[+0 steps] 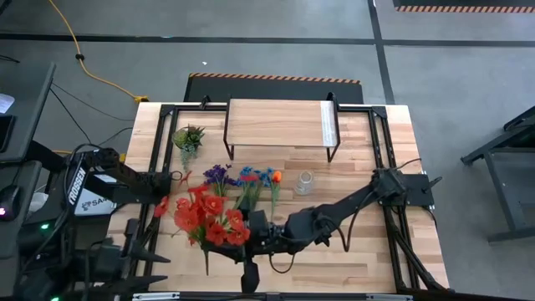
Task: Pick and place flowers into a vace then onto a shelf
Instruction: Put the orange flowers into the bottom transparent vase
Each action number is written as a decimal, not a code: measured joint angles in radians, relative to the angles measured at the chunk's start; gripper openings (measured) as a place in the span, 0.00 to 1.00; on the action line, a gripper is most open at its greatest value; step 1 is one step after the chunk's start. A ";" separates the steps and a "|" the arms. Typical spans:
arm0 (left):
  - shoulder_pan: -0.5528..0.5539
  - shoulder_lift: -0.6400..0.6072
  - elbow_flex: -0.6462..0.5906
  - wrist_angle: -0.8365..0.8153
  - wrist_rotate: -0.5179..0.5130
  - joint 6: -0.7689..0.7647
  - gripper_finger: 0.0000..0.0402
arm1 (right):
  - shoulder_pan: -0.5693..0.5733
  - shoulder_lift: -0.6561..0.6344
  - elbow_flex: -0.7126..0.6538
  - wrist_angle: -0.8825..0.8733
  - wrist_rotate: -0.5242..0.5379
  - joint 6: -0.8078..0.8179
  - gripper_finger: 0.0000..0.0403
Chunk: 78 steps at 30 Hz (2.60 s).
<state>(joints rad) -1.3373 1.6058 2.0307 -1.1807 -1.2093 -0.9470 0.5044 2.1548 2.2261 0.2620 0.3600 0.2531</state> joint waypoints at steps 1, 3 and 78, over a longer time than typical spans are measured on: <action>0.012 0.000 0.000 -0.002 0.010 0.000 0.43 | -0.001 0.004 0.000 0.005 -0.007 0.000 0.00; 0.044 0.000 0.000 -0.004 0.054 0.000 0.43 | -0.001 0.007 0.000 0.004 -0.008 -0.004 0.00; 0.341 0.000 -0.030 0.034 0.383 0.131 0.22 | -0.004 0.006 0.000 -0.156 0.039 -0.074 0.00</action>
<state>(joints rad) -0.9965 1.6058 2.0006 -1.1465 -0.8265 -0.8158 0.4999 2.1612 2.2261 0.1059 0.3988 0.1793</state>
